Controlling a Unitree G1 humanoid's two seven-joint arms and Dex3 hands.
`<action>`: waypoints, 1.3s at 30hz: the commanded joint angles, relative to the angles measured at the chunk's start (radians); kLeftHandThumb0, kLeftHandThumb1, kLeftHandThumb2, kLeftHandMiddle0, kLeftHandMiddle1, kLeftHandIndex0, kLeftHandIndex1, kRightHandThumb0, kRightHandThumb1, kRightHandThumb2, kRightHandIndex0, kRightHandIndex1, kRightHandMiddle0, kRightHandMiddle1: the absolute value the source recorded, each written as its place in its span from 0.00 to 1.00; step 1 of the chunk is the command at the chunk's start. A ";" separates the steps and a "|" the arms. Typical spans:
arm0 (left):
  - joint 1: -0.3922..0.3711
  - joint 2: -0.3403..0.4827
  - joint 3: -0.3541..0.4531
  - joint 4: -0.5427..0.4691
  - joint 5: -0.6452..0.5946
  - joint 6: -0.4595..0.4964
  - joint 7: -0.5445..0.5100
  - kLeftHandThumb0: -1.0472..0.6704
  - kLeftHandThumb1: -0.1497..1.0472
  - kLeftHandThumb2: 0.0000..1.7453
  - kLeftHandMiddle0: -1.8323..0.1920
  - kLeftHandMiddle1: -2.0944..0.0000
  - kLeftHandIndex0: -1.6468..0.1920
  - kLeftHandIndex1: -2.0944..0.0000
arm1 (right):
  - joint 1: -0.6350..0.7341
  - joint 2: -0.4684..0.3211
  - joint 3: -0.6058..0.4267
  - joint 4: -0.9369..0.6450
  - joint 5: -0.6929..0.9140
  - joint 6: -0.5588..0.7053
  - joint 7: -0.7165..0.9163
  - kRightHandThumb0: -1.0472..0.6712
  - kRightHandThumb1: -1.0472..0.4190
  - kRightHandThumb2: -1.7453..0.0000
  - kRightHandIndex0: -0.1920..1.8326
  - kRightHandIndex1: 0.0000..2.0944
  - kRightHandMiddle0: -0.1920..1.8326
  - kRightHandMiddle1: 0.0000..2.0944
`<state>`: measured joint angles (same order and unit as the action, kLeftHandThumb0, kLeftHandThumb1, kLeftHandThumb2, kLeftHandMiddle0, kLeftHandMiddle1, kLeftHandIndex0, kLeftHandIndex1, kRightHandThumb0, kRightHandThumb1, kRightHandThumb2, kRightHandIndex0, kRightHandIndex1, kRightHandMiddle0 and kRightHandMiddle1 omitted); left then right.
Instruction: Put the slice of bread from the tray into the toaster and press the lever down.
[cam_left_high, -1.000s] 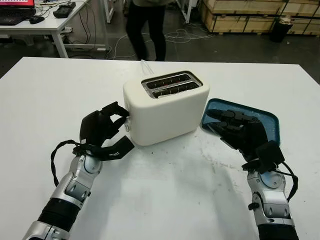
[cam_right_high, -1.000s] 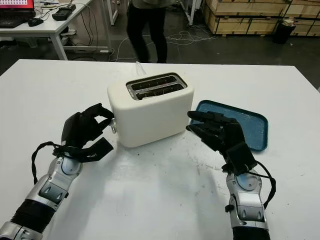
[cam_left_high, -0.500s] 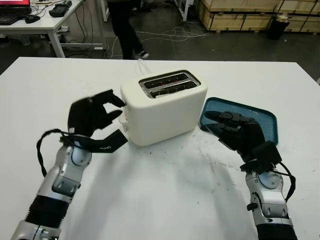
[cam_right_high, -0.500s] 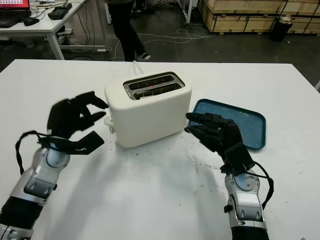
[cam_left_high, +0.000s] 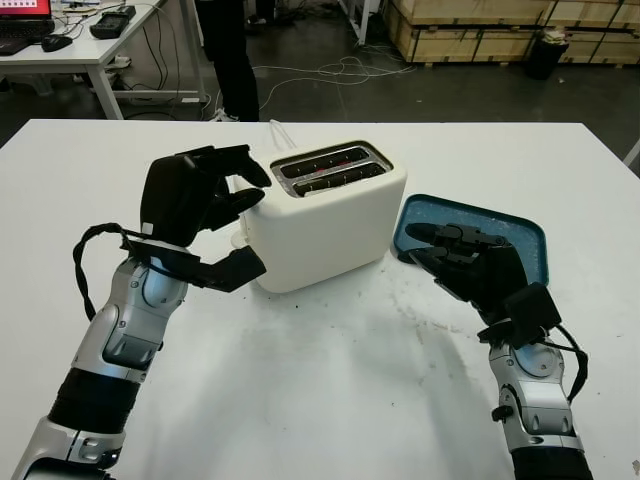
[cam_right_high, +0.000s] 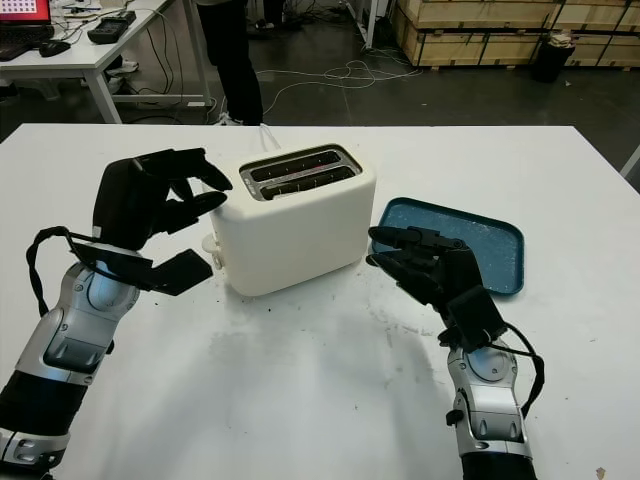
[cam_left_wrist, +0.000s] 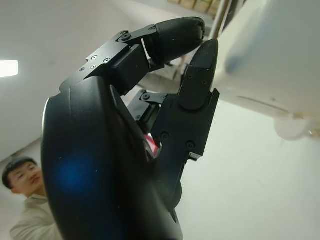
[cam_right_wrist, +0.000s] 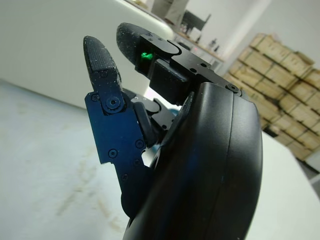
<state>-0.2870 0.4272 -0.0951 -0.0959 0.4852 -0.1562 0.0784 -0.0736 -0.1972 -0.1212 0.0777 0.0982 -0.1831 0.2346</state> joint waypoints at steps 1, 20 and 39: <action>0.039 0.037 0.045 -0.064 -0.060 0.038 -0.087 0.43 0.85 0.01 0.53 0.37 0.44 0.62 | -0.054 -0.046 -0.039 0.013 -0.002 -0.032 -0.009 0.33 0.13 1.00 0.56 0.24 0.64 0.00; -0.041 0.270 0.170 -0.141 -0.054 0.168 -0.390 0.40 0.75 0.00 0.53 0.46 0.43 0.70 | -0.593 -0.408 0.045 0.444 -0.198 -0.139 0.158 0.30 0.15 1.00 0.56 0.17 0.59 0.02; -0.160 0.256 0.098 -0.029 -0.007 0.106 -0.364 0.43 0.76 0.00 0.43 0.55 0.34 0.75 | -0.718 -0.411 0.201 0.532 -0.388 -0.188 0.115 0.29 0.15 1.00 0.53 0.22 0.59 0.01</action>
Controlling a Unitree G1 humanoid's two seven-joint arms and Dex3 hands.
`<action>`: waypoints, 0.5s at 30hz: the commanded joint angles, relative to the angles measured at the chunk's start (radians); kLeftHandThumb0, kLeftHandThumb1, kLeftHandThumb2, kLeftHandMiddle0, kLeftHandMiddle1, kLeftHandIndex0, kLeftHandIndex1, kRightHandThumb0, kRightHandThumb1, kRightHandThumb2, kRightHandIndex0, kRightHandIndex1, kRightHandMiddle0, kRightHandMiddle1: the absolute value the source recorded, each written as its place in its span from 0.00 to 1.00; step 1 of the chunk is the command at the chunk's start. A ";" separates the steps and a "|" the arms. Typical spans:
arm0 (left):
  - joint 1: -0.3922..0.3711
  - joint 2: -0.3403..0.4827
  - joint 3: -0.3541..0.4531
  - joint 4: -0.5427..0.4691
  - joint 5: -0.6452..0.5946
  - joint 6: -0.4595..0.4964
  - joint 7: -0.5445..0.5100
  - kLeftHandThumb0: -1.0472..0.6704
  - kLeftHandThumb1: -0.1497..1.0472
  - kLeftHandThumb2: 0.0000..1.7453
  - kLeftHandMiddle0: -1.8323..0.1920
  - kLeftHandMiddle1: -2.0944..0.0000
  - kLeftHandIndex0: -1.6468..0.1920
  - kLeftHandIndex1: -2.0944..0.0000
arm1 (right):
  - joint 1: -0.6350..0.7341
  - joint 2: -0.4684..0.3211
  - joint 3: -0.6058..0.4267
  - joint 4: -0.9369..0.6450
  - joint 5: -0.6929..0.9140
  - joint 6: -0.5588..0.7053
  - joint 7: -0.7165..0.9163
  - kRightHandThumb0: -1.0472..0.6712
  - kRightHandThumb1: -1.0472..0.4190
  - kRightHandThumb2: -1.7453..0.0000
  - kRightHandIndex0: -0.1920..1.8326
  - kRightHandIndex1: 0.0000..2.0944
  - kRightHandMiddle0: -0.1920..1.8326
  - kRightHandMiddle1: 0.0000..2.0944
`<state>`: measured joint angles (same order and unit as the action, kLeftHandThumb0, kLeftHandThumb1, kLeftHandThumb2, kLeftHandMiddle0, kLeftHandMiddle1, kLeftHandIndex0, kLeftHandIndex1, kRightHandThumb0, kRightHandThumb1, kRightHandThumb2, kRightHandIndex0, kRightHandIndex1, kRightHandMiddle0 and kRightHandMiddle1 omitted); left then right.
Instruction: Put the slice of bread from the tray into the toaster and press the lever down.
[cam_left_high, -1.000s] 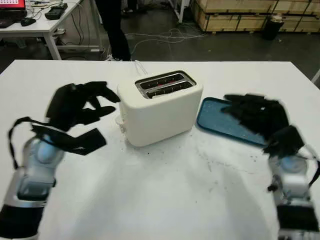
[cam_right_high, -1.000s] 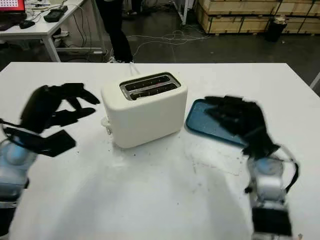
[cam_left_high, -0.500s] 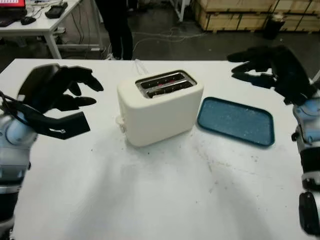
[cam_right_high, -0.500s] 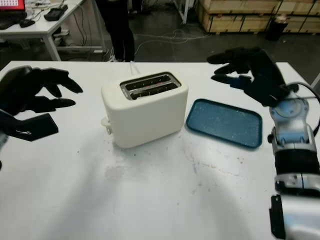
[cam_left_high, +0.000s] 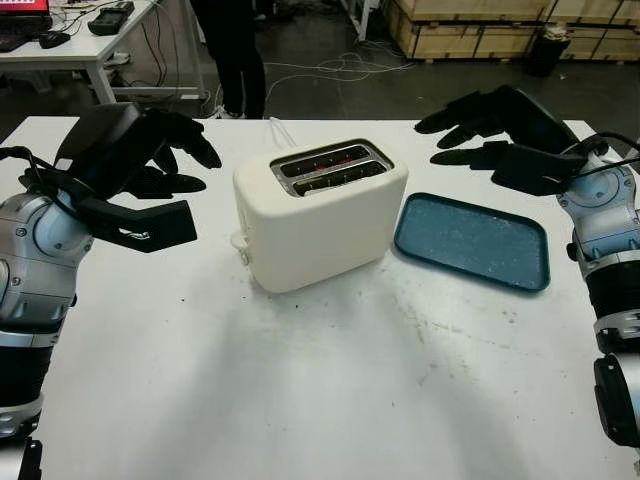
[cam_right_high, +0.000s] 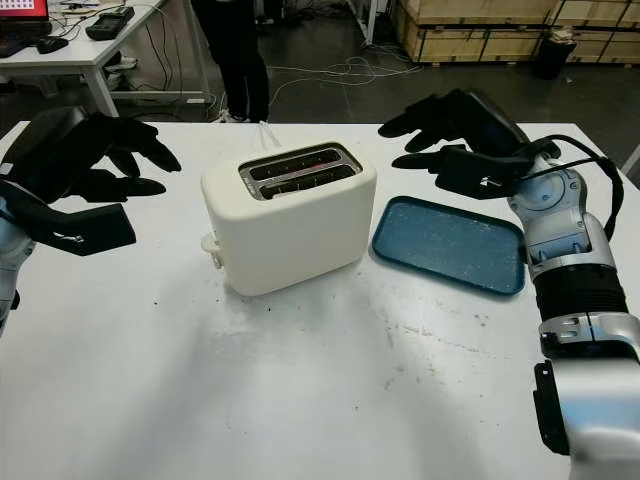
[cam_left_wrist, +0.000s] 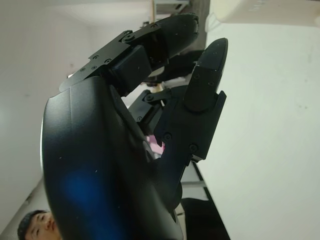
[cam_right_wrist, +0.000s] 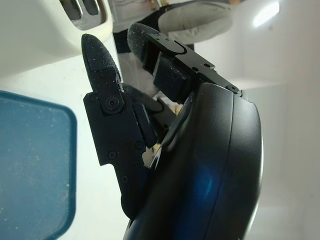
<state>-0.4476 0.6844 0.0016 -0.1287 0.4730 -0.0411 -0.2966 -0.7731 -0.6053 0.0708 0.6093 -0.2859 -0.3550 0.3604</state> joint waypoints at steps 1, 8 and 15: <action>0.003 -0.002 0.001 0.005 0.003 -0.009 0.010 0.43 0.76 0.00 0.43 0.55 0.34 0.75 | -0.021 -0.003 0.012 0.003 -0.009 -0.020 -0.011 0.29 0.15 1.00 0.52 0.25 0.59 0.01; 0.006 -0.009 -0.011 0.020 0.001 -0.014 0.007 0.42 0.76 0.00 0.43 0.53 0.33 0.76 | -0.029 -0.007 0.015 -0.009 -0.015 -0.018 -0.017 0.29 0.15 1.00 0.48 0.31 0.58 0.00; 0.004 -0.005 -0.011 0.027 0.003 -0.012 0.003 0.42 0.76 0.00 0.43 0.53 0.33 0.76 | -0.025 -0.016 0.013 -0.020 -0.029 -0.011 -0.024 0.30 0.15 1.00 0.47 0.32 0.58 0.00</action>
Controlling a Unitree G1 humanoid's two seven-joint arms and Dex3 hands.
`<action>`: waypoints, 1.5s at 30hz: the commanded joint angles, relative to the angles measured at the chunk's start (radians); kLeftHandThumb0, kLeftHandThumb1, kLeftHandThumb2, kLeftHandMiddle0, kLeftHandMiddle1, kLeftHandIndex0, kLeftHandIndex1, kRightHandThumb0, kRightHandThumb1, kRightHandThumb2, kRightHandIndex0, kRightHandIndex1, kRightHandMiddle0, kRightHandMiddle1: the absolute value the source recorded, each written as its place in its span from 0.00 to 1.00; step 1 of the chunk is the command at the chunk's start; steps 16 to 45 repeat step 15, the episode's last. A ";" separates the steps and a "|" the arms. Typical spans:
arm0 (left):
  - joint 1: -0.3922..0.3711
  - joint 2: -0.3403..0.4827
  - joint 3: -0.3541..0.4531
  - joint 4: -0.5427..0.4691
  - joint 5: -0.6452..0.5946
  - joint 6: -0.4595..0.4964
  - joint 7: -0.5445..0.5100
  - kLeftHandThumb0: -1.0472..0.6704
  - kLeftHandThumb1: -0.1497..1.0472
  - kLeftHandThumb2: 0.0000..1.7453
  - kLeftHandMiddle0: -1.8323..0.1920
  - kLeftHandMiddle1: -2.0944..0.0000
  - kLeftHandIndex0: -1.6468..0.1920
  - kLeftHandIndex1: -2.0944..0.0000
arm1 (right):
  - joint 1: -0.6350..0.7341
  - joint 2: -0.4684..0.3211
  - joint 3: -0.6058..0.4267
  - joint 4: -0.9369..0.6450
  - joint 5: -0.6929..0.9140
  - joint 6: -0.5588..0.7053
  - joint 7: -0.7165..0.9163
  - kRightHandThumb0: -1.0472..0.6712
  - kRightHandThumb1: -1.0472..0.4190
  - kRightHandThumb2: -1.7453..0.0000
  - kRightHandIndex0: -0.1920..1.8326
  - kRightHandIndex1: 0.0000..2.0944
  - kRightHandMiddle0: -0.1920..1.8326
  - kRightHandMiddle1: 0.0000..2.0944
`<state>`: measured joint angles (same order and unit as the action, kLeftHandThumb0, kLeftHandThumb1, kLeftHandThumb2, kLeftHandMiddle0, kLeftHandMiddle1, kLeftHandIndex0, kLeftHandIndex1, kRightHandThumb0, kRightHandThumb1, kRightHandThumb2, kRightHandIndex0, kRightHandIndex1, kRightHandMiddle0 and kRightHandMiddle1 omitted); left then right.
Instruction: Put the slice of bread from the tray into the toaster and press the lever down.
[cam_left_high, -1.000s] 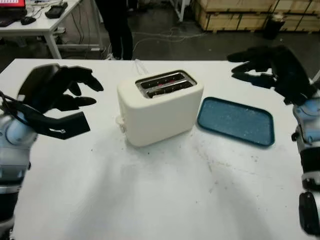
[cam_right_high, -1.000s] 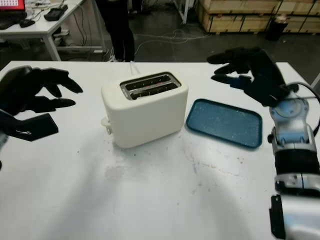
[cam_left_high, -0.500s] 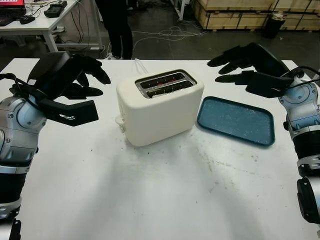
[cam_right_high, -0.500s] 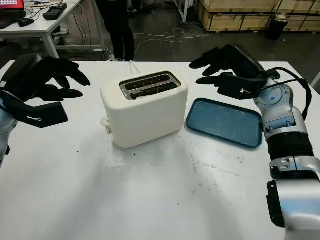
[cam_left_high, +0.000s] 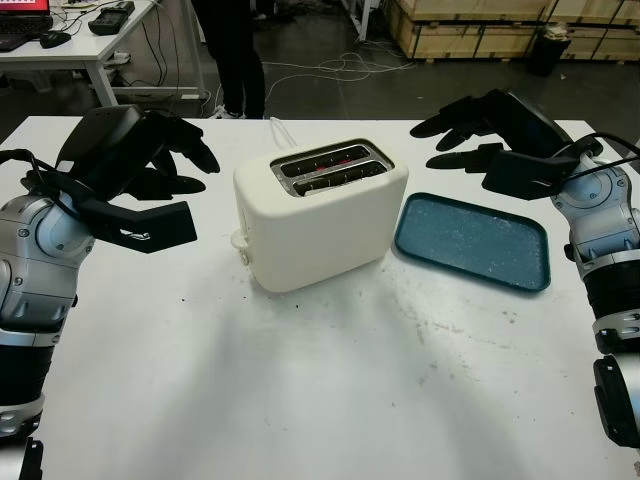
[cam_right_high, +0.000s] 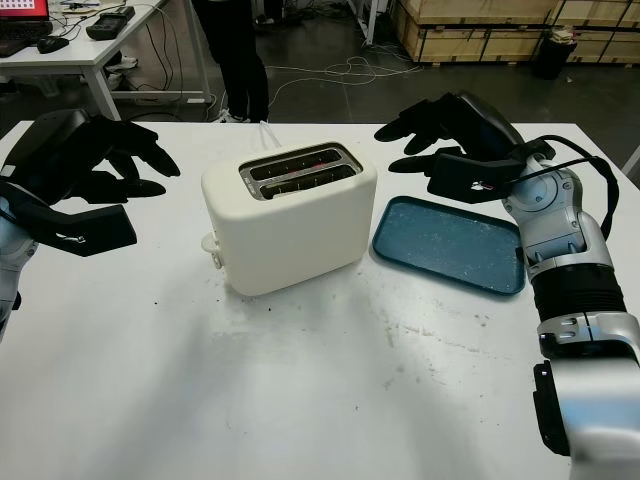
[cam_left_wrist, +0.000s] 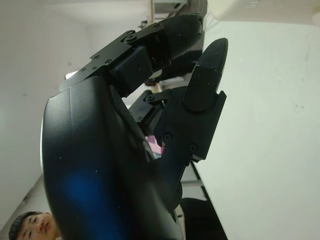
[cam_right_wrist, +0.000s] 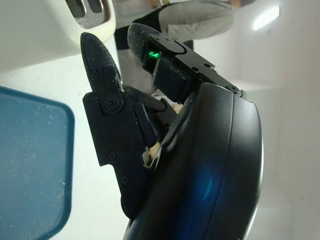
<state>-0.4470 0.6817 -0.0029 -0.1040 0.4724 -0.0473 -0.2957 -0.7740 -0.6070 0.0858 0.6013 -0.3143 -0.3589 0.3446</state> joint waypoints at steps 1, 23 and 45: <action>0.003 -0.002 -0.006 0.002 0.003 -0.005 0.002 0.42 0.76 0.00 0.43 0.52 0.33 0.76 | -0.022 -0.013 -0.004 -0.014 0.002 -0.005 -0.007 0.30 0.15 1.00 0.47 0.32 0.58 0.00; -0.004 -0.001 -0.009 0.010 0.003 -0.009 0.003 0.42 0.77 0.00 0.44 0.51 0.33 0.76 | -0.018 -0.006 -0.001 0.003 0.007 -0.034 -0.006 0.32 0.16 1.00 0.49 0.33 0.60 0.01; -0.004 -0.001 -0.009 0.010 0.003 -0.009 0.003 0.42 0.77 0.00 0.44 0.51 0.33 0.76 | -0.018 -0.006 -0.001 0.003 0.007 -0.034 -0.006 0.32 0.16 1.00 0.49 0.33 0.60 0.01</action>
